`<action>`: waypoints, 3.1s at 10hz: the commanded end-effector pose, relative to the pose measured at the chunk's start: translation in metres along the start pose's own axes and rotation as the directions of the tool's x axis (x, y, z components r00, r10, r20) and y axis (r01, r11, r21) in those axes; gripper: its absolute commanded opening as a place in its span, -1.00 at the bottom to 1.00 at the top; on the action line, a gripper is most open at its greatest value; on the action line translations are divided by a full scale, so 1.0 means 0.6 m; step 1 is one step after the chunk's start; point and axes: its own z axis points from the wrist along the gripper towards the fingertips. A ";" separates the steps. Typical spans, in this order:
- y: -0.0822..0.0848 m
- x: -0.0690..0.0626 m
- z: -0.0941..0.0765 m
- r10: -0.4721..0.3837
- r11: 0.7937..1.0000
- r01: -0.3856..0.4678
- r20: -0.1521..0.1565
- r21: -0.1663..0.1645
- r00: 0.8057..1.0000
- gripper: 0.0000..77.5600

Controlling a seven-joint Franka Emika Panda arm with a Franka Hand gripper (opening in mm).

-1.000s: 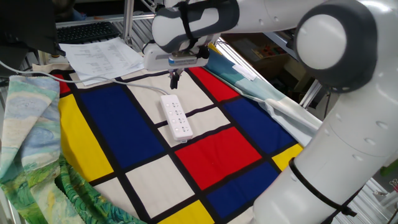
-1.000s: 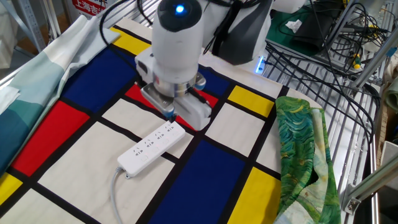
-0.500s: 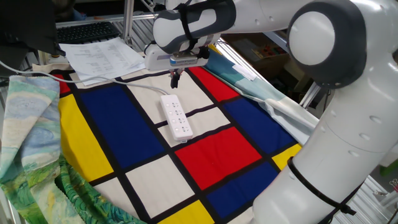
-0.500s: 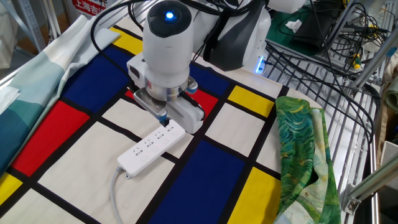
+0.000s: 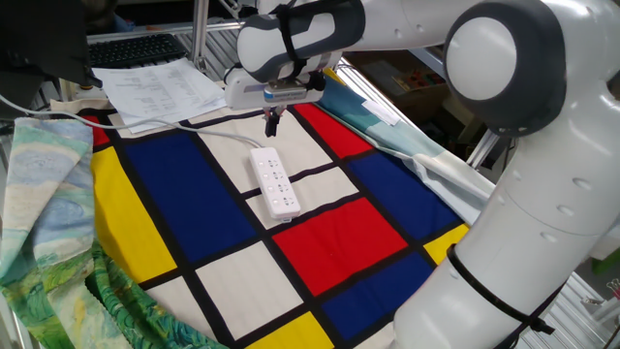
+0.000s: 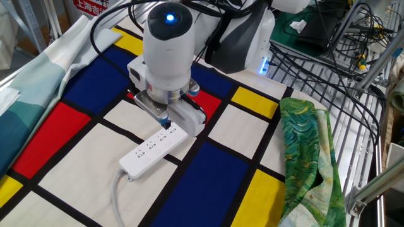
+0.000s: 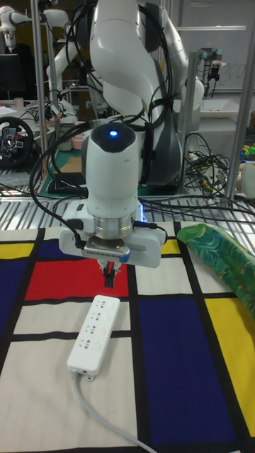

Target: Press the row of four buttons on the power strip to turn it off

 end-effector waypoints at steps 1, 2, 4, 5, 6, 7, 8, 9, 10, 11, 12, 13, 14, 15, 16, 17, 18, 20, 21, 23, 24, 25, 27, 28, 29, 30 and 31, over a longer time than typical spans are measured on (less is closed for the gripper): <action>-0.001 -0.005 0.004 0.007 1.000 -0.007 0.004 0.001 1.000 -1.00; -0.001 -0.005 0.004 0.005 1.000 -0.005 0.004 0.002 1.000 -1.00; -0.001 -0.005 0.004 0.007 1.000 -0.008 0.005 0.004 1.000 -1.00; -0.001 -0.005 0.004 0.014 1.000 -0.014 0.003 0.004 1.000 -1.00; -0.001 -0.005 0.003 0.013 1.000 -0.013 0.003 0.003 1.000 -1.00; -0.001 -0.005 0.002 0.020 1.000 -0.020 0.005 0.004 1.000 -1.00; -0.001 -0.005 0.001 0.031 0.999 -0.031 0.008 0.005 0.999 -1.00; -0.001 -0.005 0.001 0.036 0.999 -0.036 0.008 0.005 0.999 -1.00; -0.002 -0.005 0.001 0.039 0.999 -0.039 0.012 0.005 0.999 -1.00; -0.002 -0.005 0.001 0.036 0.999 -0.036 0.017 0.001 0.999 -1.00; -0.002 -0.005 0.001 0.031 1.000 -0.031 0.019 -0.003 0.999 -1.00; -0.002 -0.005 0.001 0.032 0.999 -0.031 0.015 -0.023 0.999 -1.00; -0.002 -0.005 0.001 0.030 0.999 -0.030 0.015 -0.025 0.999 -1.00; -0.002 -0.005 0.001 0.032 0.999 -0.031 0.014 -0.025 0.999 -1.00; -0.002 -0.005 0.001 0.048 0.999 -0.048 -0.008 -0.019 0.999 -1.00; -0.002 -0.005 0.001 0.051 0.999 -0.051 -0.016 -0.018 0.999 -1.00; -0.002 -0.005 0.001 0.064 0.998 -0.065 -0.017 -0.018 0.998 -1.00; -0.002 -0.005 0.001 0.055 0.998 -0.055 0.005 -0.021 0.998 -1.00; -0.002 -0.005 0.001 0.055 0.998 -0.055 0.005 -0.021 0.998 -1.00; -0.003 -0.013 0.007 0.030 0.999 -0.029 0.008 -0.019 1.000 -1.00; -0.005 -0.018 0.013 0.024 1.000 -0.024 0.015 -0.020 1.000 -1.00; -0.006 -0.024 0.021 0.018 1.000 -0.018 0.015 -0.019 1.000 -1.00; -0.006 -0.035 0.050 0.000 1.000 0.001 0.031 -0.010 1.000 -1.00; -0.006 -0.043 0.064 -0.014 1.000 0.014 0.045 0.000 0.999 -1.00; -0.005 -0.049 0.070 -0.021 1.000 0.020 0.049 0.012 0.999 -1.00; -0.005 -0.060 0.080 -0.046 0.998 0.045 0.045 0.034 0.998 -1.00; -0.005 -0.067 0.086 -0.068 0.997 0.067 0.044 0.042 0.997 -1.00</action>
